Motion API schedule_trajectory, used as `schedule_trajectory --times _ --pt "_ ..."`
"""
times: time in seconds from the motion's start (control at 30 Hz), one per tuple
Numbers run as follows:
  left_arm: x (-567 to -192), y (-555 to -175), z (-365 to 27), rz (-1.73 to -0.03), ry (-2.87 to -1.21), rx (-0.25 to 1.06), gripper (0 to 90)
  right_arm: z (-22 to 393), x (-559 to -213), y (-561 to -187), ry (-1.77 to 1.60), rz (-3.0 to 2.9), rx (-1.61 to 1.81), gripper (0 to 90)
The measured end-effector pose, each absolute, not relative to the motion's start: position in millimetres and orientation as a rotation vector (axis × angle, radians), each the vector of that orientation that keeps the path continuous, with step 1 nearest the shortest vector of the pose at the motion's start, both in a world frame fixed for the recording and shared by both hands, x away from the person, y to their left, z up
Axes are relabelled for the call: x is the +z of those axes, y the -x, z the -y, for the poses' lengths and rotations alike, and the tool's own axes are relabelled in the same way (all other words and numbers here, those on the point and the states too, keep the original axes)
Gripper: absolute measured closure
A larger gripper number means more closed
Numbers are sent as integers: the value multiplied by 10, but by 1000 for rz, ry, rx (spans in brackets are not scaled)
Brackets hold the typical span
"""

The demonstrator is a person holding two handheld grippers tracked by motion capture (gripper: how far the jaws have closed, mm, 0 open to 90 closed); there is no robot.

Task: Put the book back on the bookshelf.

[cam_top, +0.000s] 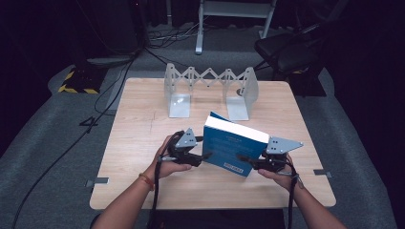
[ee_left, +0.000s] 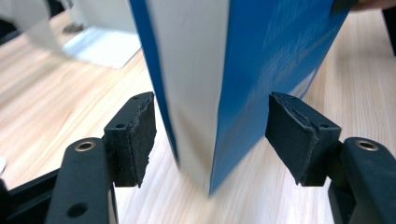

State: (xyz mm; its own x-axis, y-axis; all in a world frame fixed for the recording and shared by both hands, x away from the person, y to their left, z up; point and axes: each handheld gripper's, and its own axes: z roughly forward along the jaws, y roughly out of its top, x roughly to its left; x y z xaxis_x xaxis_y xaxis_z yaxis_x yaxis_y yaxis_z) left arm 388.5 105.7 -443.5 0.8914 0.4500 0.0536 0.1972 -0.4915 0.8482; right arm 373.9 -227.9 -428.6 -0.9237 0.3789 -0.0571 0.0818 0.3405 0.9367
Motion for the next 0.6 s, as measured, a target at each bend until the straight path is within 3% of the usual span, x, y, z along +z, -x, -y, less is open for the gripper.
schedule_trajectory --times 0.33,0.6 --pt "-4804 -3723 -1694 -681 -2261 377 253 2206 -4294 -3740 -429 -2328 1620 611" --pt "-4977 -3713 -1828 -779 -2230 332 211 2204 -4276 -3730 -461 -2310 1590 619"
